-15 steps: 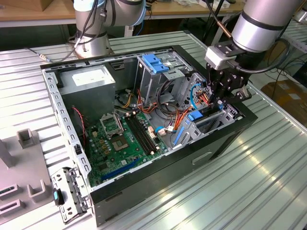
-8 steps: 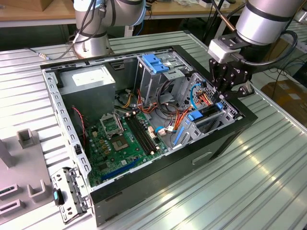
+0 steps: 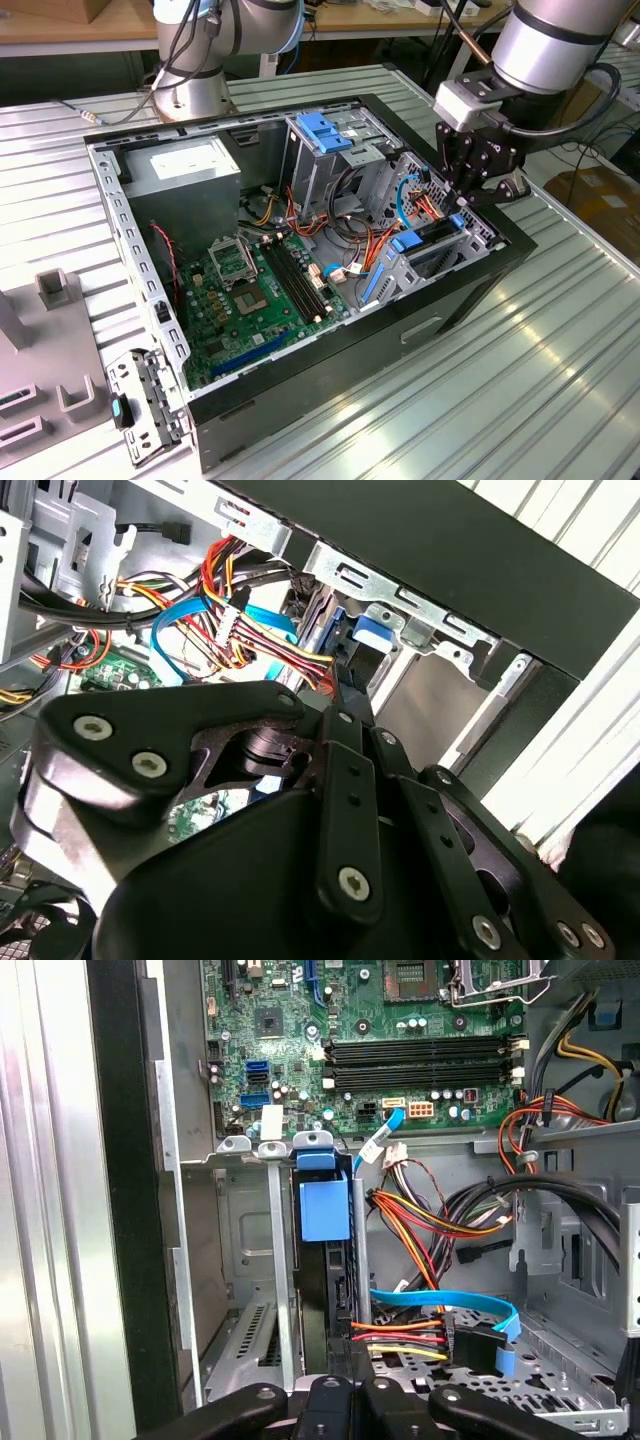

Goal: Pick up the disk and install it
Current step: 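Insert the second disk wire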

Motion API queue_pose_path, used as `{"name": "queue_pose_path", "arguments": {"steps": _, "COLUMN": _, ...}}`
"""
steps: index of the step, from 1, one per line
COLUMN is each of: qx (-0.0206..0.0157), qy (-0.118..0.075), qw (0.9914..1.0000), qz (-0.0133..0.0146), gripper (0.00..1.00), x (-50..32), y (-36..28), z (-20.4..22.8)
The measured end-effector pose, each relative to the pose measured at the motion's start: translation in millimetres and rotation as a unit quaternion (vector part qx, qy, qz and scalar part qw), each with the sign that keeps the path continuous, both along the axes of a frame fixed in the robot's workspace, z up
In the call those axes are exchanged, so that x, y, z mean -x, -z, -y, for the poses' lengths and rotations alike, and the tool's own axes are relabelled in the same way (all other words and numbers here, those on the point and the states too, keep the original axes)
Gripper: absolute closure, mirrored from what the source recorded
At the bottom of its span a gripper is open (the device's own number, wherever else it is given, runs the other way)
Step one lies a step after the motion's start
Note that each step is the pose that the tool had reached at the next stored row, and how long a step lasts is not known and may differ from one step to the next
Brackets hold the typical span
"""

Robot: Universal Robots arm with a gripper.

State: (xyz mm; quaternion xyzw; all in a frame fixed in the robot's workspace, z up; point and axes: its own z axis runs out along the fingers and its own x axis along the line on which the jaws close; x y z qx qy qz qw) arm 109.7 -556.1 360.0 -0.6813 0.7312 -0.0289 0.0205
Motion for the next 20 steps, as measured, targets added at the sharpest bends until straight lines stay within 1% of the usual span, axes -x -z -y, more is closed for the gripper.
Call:
{"name": "queue_pose_path", "arguments": {"steps": 2, "qx": 0.0000, "qy": 0.000, "qw": 1.00000, "qz": 0.0000, "gripper": 0.89, "x": 0.0, "y": -0.6, "z": 0.0}}
{"name": "queue_pose_path", "arguments": {"steps": 3, "qx": -0.0118, "qy": 0.000, "qw": 0.99958, "qz": -0.0266, "gripper": 0.89, "x": 0.0, "y": -8.8, "z": -0.7}}
{"name": "queue_pose_path", "arguments": {"steps": 4, "qx": -0.0119, "qy": 0.000, "qw": 0.99958, "qz": -0.0265, "gripper": 0.89, "x": 0.0, "y": -11.7, "z": -1.8}}
{"name": "queue_pose_path", "arguments": {"steps": 7, "qx": -0.0119, "qy": 0.000, "qw": 0.99957, "qz": -0.0267, "gripper": 0.89, "x": 0.0, "y": -14.3, "z": -3.5}}
{"name": "queue_pose_path", "arguments": {"steps": 9, "qx": -0.0122, "qy": 0.000, "qw": 0.99957, "qz": -0.0268, "gripper": 0.89, "x": 0.0, "y": -15.1, "z": -4.1}}
{"name": "queue_pose_path", "arguments": {"steps": 11, "qx": -0.0141, "qy": 0.000, "qw": 0.99953, "qz": -0.0272, "gripper": 0.89, "x": 1.0, "y": -15.2, "z": -4.4}}
{"name": "queue_pose_path", "arguments": {"steps": 12, "qx": -0.0145, "qy": 0.000, "qw": 0.99951, "qz": -0.0277, "gripper": 0.89, "x": 1.8, "y": -15.3, "z": -4.6}}
{"name": "queue_pose_path", "arguments": {"steps": 17, "qx": -0.0145, "qy": 0.000, "qw": 0.99947, "qz": -0.0291, "gripper": 0.89, "x": 3.6, "y": -15.9, "z": -7.1}}
{"name": "queue_pose_path", "arguments": {"steps": 20, "qx": -0.0146, "qy": 0.000, "qw": 0.99946, "qz": -0.0295, "gripper": 0.89, "x": 3.8, "y": -18.9, "z": -8.7}}
